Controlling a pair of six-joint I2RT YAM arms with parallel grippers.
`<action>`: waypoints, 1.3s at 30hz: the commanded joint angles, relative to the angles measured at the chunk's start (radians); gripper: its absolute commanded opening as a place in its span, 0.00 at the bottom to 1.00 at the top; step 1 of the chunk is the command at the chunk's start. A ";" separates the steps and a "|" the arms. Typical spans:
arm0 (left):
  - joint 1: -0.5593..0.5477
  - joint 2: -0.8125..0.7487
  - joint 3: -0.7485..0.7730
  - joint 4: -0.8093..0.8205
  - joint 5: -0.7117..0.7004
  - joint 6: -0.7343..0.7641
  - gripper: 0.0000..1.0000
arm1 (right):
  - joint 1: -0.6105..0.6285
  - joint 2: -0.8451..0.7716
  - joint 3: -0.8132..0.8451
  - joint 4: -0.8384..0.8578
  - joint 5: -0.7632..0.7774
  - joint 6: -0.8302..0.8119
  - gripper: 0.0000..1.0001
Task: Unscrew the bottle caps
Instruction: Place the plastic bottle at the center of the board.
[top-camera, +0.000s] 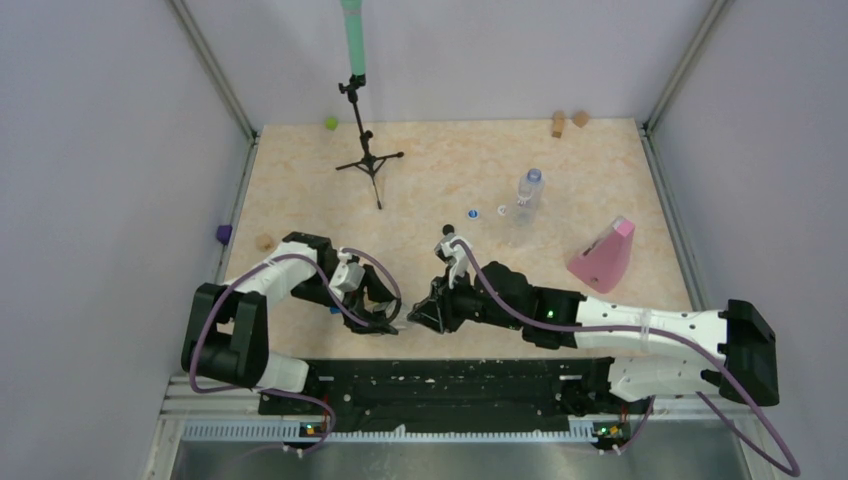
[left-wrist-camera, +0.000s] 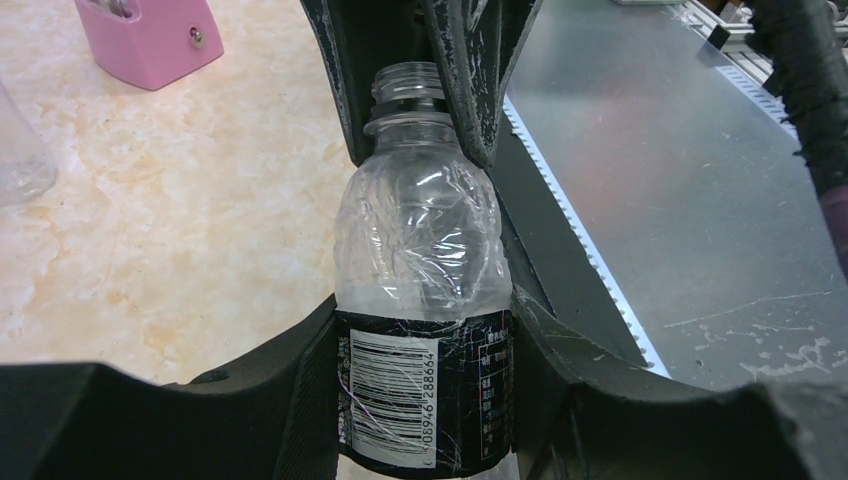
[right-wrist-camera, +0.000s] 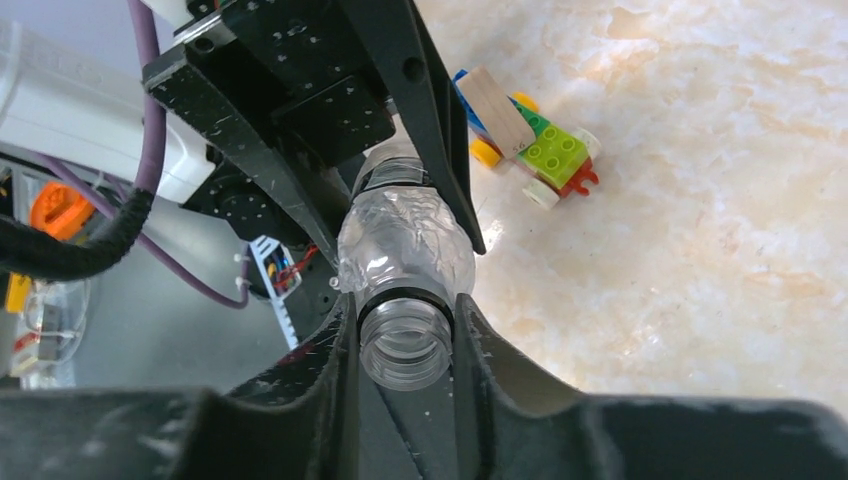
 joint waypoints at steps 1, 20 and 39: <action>0.005 0.003 0.010 -0.051 0.155 0.255 0.16 | 0.011 0.005 0.034 0.023 -0.005 -0.018 0.07; 0.038 -0.025 0.142 -0.049 0.154 0.179 0.99 | -0.245 0.079 0.266 -0.492 0.249 -0.088 0.00; 0.111 -0.432 0.317 -0.050 0.154 0.002 0.99 | -0.603 0.682 0.851 -0.819 0.109 -0.319 0.00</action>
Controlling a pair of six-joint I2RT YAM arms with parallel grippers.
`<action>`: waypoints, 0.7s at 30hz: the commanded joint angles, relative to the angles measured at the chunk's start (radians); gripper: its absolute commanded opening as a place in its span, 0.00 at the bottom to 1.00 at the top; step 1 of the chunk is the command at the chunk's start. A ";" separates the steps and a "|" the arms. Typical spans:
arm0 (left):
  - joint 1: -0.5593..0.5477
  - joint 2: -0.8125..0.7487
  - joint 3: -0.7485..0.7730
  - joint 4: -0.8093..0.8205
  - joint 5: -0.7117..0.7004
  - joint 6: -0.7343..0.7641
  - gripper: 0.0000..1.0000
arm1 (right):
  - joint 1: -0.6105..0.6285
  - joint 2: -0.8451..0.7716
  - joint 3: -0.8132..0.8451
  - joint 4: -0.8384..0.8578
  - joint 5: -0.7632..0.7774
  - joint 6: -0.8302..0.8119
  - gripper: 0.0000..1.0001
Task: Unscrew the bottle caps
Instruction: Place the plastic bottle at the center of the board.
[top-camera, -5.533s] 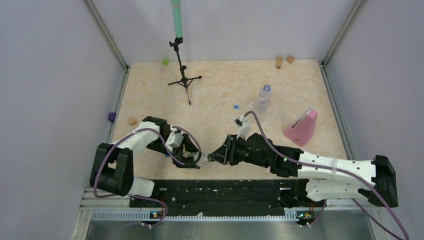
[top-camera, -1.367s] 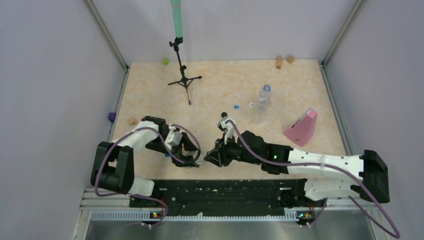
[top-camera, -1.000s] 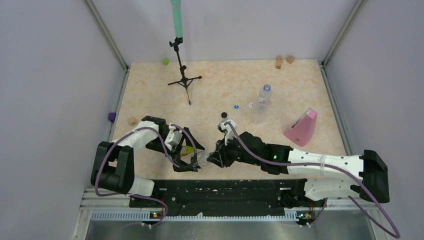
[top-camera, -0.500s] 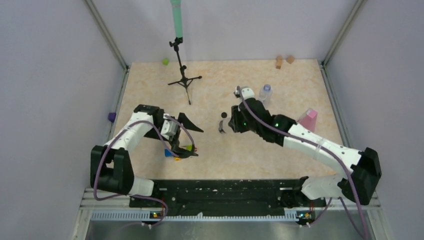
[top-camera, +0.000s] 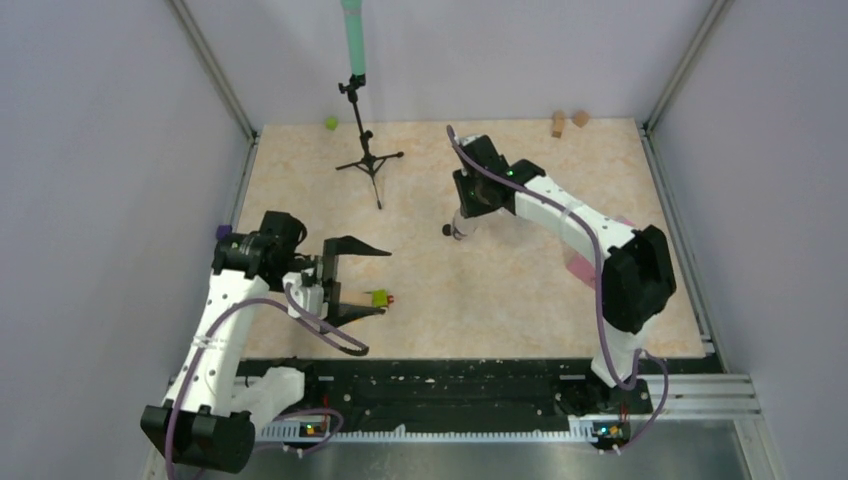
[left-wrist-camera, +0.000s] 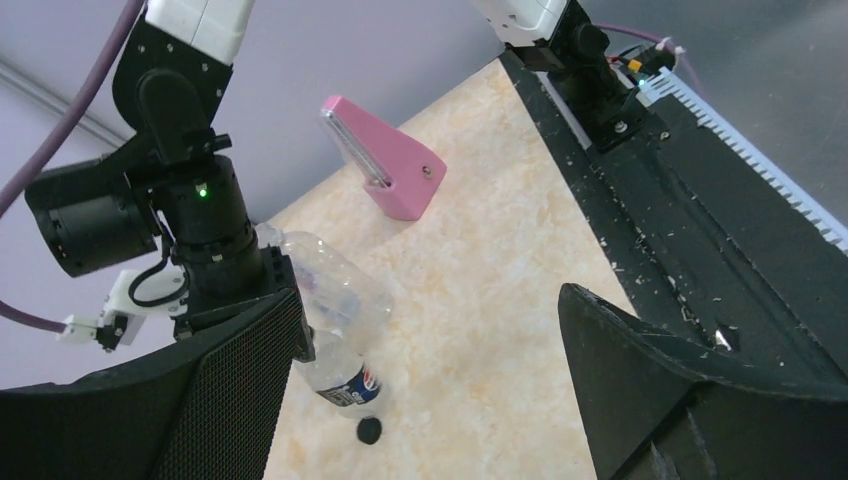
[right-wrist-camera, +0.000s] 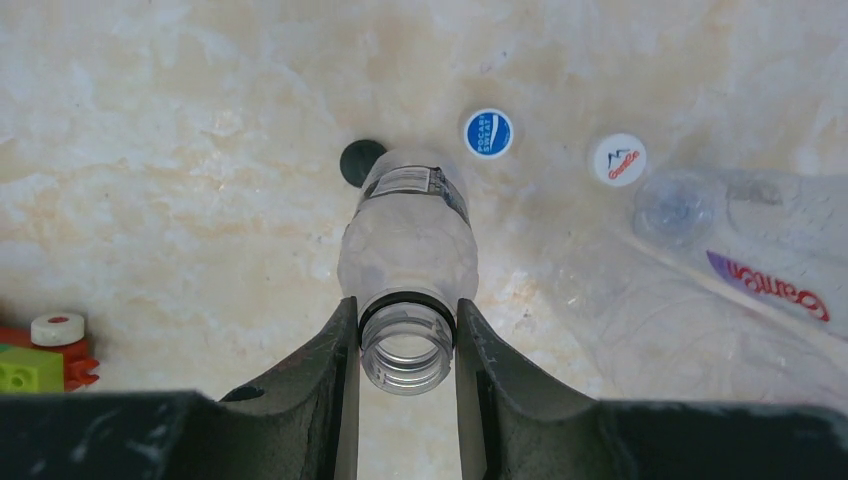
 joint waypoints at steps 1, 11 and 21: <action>0.052 -0.085 -0.014 -0.048 0.143 0.020 0.99 | -0.011 0.079 0.149 -0.143 -0.019 -0.068 0.01; 0.250 -0.196 -0.036 -0.048 0.143 0.128 0.98 | -0.021 0.151 0.292 -0.283 -0.064 -0.122 0.07; 0.418 -0.145 -0.053 -0.047 0.143 0.103 0.98 | -0.026 0.200 0.381 -0.392 -0.096 -0.189 0.15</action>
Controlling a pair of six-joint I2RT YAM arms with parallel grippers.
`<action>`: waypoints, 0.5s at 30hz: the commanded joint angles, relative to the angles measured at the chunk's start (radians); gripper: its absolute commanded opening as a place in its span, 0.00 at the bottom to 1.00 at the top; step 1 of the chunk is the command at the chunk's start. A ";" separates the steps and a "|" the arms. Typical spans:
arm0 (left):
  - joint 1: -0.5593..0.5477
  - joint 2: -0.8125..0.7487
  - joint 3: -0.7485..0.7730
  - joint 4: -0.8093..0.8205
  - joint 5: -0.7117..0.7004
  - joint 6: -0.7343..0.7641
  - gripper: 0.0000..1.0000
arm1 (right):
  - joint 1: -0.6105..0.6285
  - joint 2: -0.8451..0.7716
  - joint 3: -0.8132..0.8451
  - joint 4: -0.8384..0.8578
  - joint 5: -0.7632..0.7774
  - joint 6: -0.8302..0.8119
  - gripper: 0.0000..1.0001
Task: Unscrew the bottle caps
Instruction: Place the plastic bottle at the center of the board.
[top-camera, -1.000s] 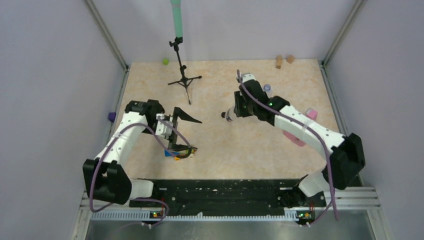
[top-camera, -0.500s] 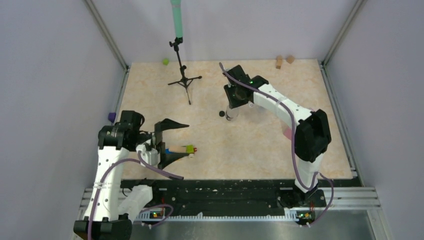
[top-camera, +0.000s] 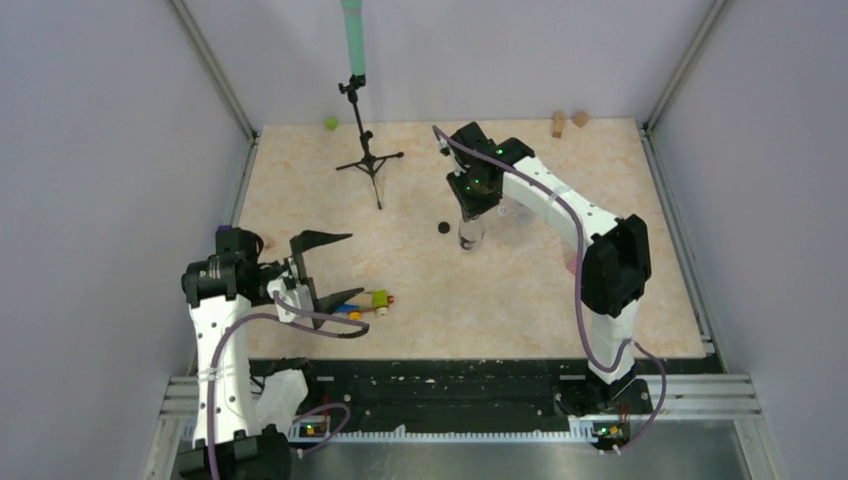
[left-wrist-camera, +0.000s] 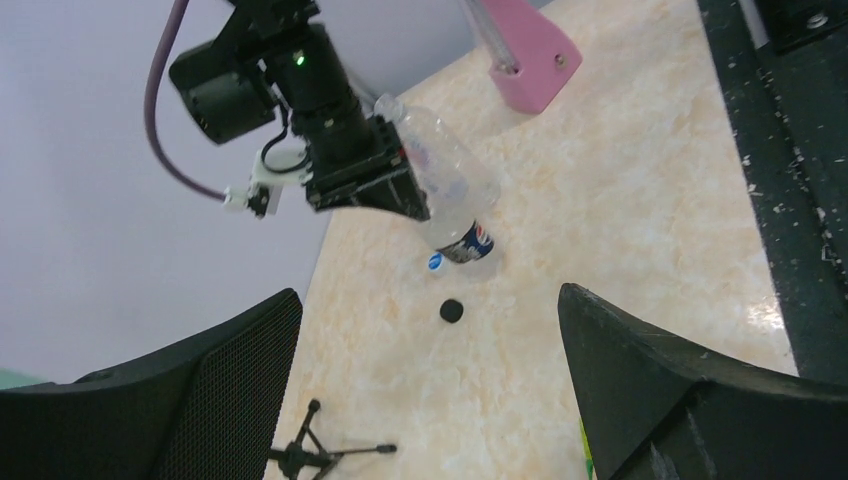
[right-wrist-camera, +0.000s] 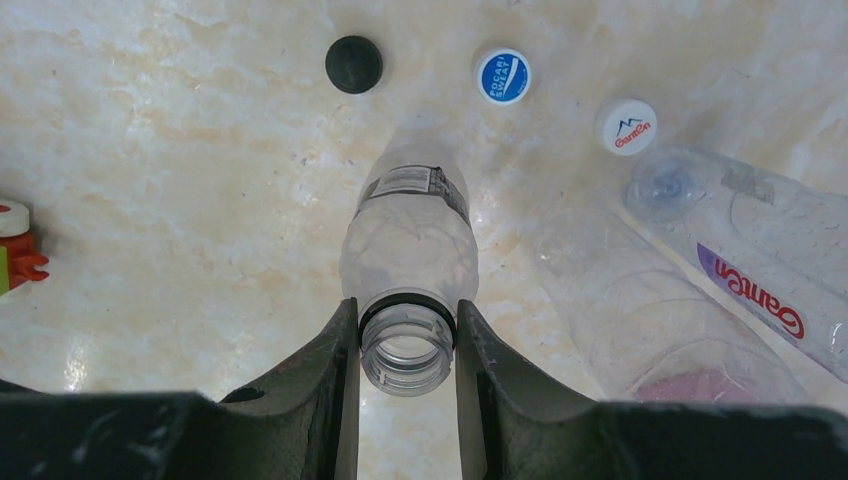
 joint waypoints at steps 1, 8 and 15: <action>0.108 0.028 -0.009 -0.042 0.141 0.085 0.98 | -0.014 0.020 0.044 -0.058 -0.025 -0.034 0.16; 0.235 -0.060 0.030 -0.038 0.144 -0.012 0.98 | -0.014 0.008 -0.006 -0.010 -0.084 -0.036 0.18; 0.235 -0.061 0.064 -0.041 0.145 -0.333 0.98 | -0.015 0.012 -0.008 -0.001 -0.075 -0.043 0.29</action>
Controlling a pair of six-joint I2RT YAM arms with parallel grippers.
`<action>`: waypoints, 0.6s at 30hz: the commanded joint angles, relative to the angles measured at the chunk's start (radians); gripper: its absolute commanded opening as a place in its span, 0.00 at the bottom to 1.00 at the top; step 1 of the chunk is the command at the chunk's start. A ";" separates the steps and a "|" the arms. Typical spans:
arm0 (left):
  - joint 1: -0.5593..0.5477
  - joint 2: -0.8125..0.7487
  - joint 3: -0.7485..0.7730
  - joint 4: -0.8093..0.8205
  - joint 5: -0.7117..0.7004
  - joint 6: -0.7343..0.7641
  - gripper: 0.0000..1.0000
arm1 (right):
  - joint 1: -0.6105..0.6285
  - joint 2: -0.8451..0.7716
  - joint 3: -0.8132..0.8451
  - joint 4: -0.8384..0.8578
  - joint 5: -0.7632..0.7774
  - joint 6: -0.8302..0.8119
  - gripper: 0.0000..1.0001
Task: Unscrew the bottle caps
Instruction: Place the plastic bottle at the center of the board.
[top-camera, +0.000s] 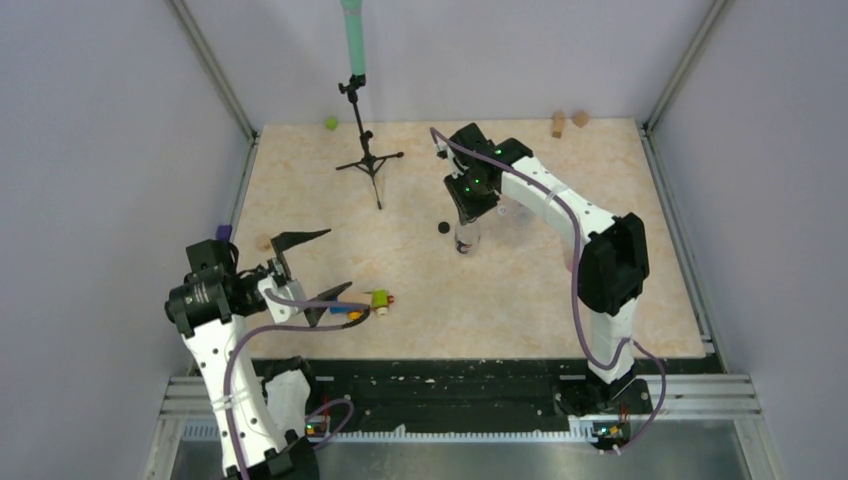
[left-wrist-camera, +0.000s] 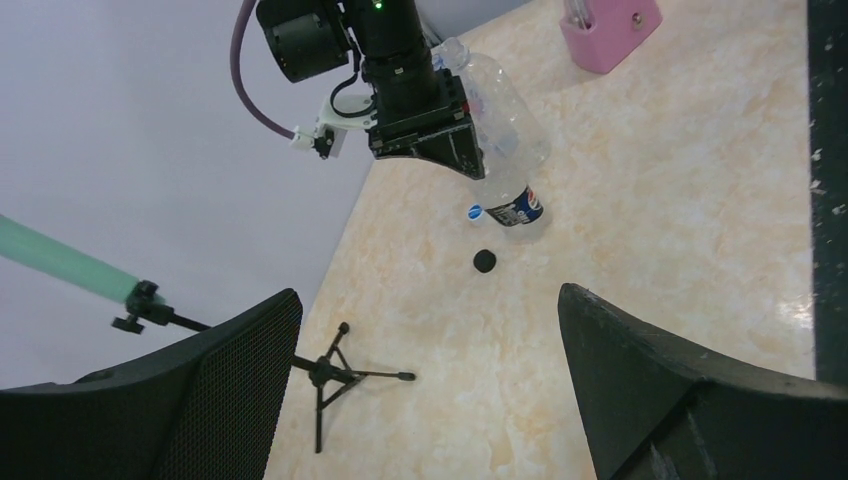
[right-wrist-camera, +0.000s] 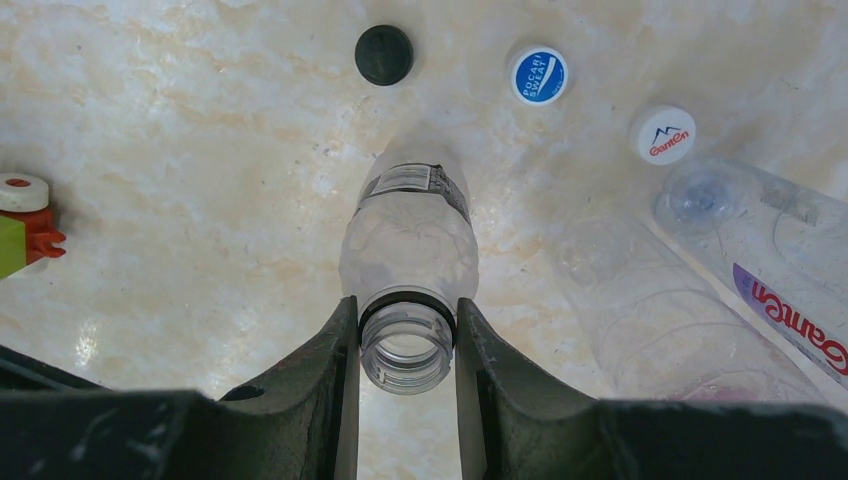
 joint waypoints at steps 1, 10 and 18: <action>0.007 0.045 0.014 -0.041 0.148 -0.243 0.98 | -0.011 -0.005 -0.010 0.015 -0.010 -0.013 0.32; 0.104 0.094 -0.002 -0.042 0.146 -0.492 0.99 | -0.010 -0.008 -0.016 0.028 -0.016 -0.013 0.44; 0.340 -0.082 -0.046 -0.041 0.145 -0.449 0.98 | -0.010 0.001 -0.011 0.040 -0.010 -0.006 0.55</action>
